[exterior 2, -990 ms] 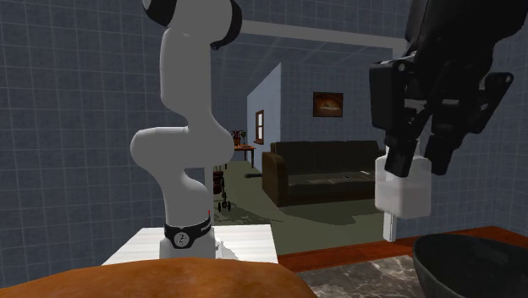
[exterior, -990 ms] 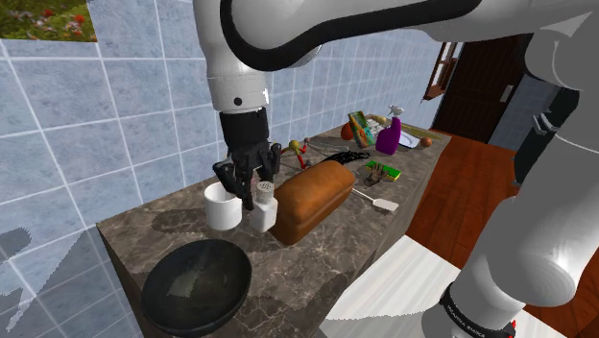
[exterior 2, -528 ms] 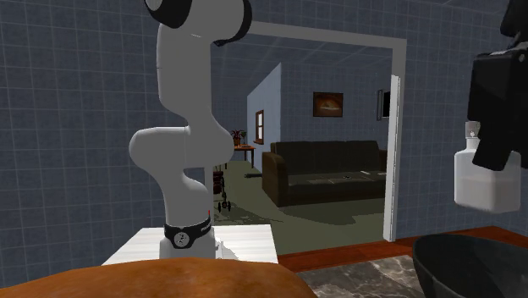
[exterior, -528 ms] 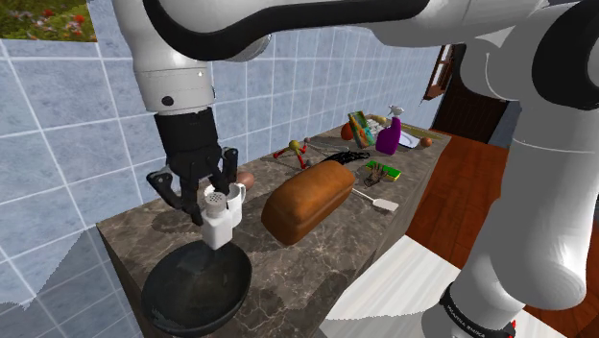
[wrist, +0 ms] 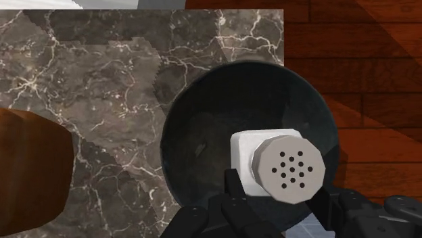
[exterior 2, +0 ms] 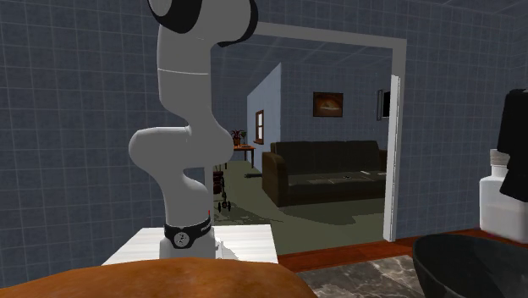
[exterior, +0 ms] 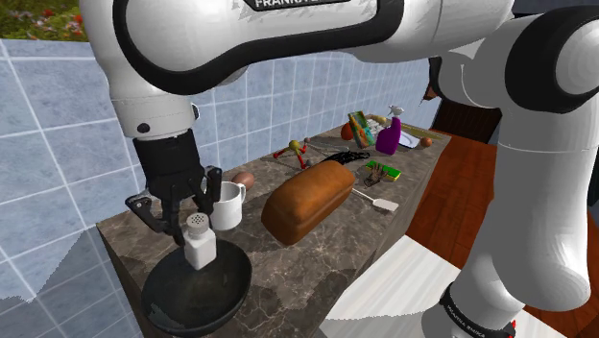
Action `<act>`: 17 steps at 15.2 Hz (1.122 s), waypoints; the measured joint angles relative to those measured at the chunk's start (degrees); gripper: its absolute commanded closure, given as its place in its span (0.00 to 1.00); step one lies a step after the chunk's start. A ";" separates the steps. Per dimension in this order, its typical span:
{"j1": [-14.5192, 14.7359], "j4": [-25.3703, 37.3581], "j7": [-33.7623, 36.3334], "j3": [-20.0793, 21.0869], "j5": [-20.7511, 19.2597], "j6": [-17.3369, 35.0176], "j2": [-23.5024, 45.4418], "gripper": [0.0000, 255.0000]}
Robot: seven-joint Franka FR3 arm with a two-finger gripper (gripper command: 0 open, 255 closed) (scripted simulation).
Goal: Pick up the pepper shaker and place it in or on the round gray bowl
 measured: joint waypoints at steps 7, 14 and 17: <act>-0.03 -3.89 -0.09 -0.32 -0.60 4.78 1.07 1.00; -0.06 -5.43 -0.06 -0.37 -0.69 6.44 1.19 1.00; -0.06 -5.44 -0.06 -0.37 -0.69 6.45 1.19 0.00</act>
